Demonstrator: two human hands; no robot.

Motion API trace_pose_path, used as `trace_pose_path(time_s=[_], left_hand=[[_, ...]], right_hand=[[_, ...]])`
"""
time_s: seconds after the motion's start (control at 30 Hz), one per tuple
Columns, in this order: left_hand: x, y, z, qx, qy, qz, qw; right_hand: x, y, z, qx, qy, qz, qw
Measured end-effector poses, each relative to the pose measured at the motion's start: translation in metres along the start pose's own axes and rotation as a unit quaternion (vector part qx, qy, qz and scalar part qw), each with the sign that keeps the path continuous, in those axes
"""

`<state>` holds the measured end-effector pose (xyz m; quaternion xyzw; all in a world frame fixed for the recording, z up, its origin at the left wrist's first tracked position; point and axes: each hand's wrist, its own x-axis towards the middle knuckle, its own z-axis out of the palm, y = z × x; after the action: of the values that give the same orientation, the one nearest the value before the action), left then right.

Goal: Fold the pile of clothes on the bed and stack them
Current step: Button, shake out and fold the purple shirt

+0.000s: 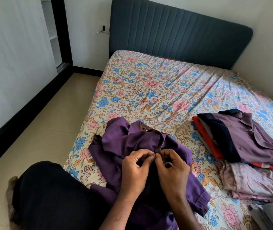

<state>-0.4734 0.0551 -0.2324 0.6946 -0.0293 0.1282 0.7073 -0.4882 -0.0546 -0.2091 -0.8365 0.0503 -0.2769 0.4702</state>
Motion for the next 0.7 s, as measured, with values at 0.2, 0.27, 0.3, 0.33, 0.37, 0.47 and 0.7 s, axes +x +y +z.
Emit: trace_pose_path(time_s=[0.2, 0.27, 0.3, 0.33, 0.37, 0.47, 0.7], left_hand=[[0.0, 0.01, -0.001, -0.034, -0.007, -0.029, 0.999], [0.0, 0.012, -0.001, -0.038, -0.002, -0.037, 0.999], [0.0, 0.012, -0.001, -0.037, 0.0, -0.042, 0.998], [0.0, 0.013, 0.0, -0.036, 0.003, -0.047, 0.998], [0.0, 0.013, 0.0, -0.034, 0.006, -0.051, 0.998], [-0.001, 0.012, 0.0, -0.02, 0.019, -0.057, 0.998], [0.001, 0.008, 0.0, -0.011, 0.028, -0.107, 0.994]], right_hand=[[-0.001, 0.004, 0.0, 0.023, -0.03, -0.001, 0.999], [-0.001, 0.007, 0.0, 0.027, -0.032, 0.001, 0.999], [-0.001, 0.008, 0.001, 0.031, -0.034, 0.002, 0.999], [-0.001, 0.009, 0.001, 0.035, -0.035, 0.003, 0.999], [-0.002, 0.011, 0.001, 0.039, -0.037, 0.004, 0.999], [-0.005, 0.015, 0.002, 0.036, -0.035, -0.004, 0.999], [0.0, 0.017, -0.004, -0.028, -0.075, -0.116, 0.99]])
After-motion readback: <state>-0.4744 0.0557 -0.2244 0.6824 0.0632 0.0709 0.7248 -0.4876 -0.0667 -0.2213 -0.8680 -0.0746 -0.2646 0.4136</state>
